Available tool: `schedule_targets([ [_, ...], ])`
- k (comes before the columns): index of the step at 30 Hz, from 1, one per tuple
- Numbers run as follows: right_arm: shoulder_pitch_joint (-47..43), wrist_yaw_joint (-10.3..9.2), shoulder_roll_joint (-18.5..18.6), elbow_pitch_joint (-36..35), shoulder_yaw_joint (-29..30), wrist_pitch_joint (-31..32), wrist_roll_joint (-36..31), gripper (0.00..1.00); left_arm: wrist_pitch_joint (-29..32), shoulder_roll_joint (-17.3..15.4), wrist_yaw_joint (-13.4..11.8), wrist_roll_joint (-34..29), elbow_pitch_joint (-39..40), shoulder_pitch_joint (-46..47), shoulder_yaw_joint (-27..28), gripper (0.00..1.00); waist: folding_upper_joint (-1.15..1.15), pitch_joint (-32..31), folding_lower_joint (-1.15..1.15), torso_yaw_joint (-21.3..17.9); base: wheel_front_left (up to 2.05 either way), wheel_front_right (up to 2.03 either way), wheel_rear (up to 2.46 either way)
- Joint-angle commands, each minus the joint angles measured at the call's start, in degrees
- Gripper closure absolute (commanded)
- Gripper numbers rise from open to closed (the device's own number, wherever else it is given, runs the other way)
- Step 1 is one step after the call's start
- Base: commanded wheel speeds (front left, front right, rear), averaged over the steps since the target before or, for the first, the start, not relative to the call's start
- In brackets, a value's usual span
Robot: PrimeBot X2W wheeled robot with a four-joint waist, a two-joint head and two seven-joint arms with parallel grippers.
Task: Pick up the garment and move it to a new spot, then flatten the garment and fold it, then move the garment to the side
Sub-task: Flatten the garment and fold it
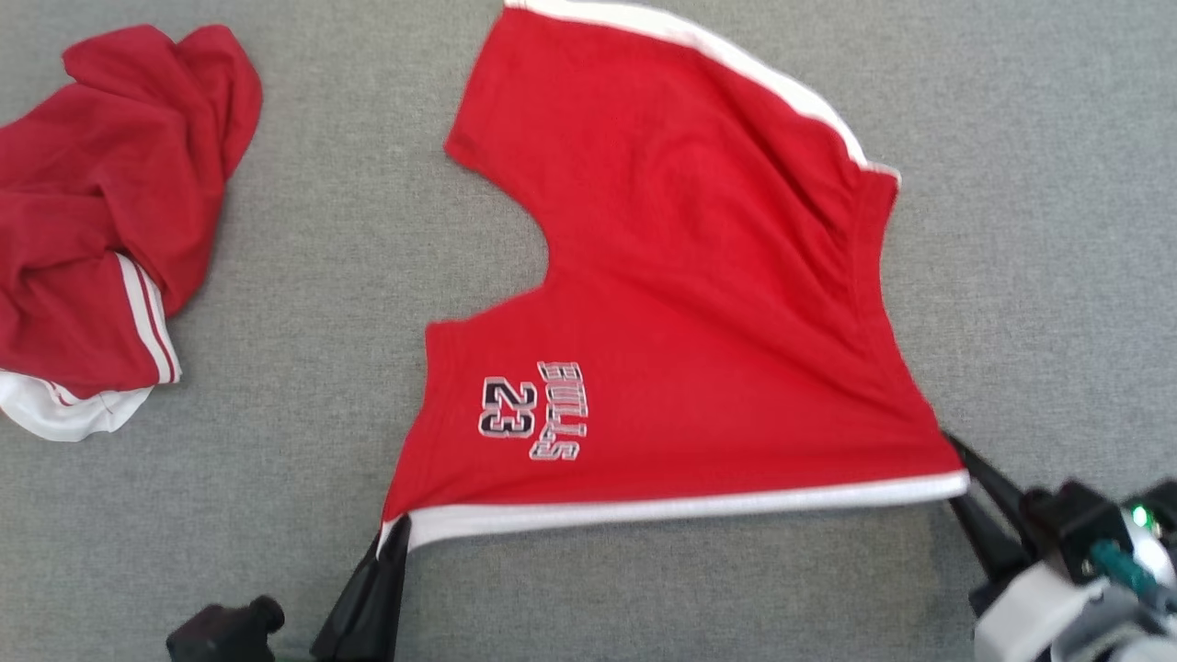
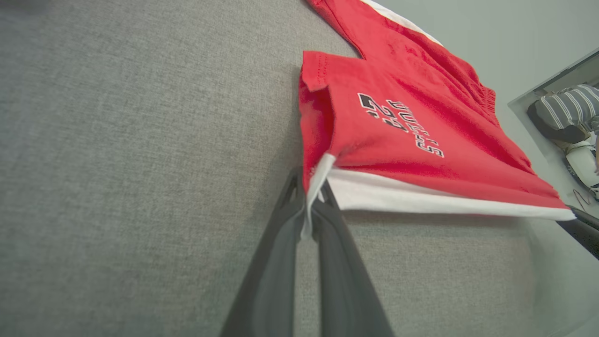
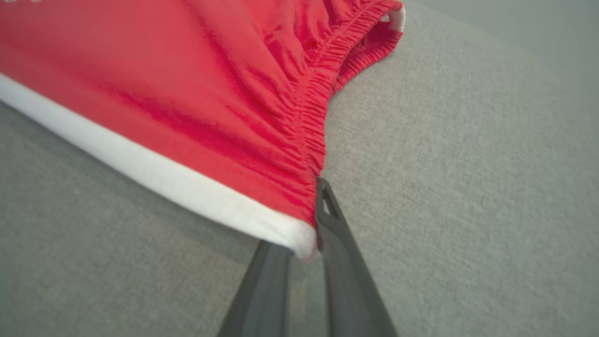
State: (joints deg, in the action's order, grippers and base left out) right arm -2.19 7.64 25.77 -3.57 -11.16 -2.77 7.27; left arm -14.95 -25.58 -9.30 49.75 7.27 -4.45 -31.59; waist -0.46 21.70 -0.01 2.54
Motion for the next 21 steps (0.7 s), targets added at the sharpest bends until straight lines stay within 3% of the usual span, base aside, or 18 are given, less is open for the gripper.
schedule_targets([
  [1,-3.9,-0.28,-0.1,-2.3,1.4,0.7,0.2,1.00,-0.3,-1.0,-1.6,0.5,1.3,-2.3,1.2,1.00,0.46,-4.3,0.01,1.1,0.00,0.00,0.00],
  [5,-12.7,-0.26,0.4,-12.0,1.4,4.5,1.6,1.00,1.0,-4.4,-4.3,0.6,8.9,-8.3,1.7,1.00,0.46,-4.0,0.01,-0.7,0.00,0.00,0.00],
  [8,-12.9,-0.21,1.6,-15.0,-0.6,8.3,4.7,1.00,4.1,-8.4,-5.1,1.1,14.0,-9.7,2.6,1.00,0.46,-2.7,0.01,-2.5,0.00,0.00,0.00],
  [16,4.7,-0.20,4.4,-13.2,-13.6,20.5,18.9,1.00,17.0,-22.2,-6.8,1.1,21.6,-1.0,9.2,1.00,0.46,6.3,0.01,-8.6,0.00,0.00,0.00],
  [21,17.7,-0.19,3.6,-8.2,-19.9,25.0,30.5,1.00,27.7,-29.6,-4.1,1.6,24.3,8.6,10.6,1.00,0.46,9.1,0.01,-11.9,0.00,0.00,0.00],
])
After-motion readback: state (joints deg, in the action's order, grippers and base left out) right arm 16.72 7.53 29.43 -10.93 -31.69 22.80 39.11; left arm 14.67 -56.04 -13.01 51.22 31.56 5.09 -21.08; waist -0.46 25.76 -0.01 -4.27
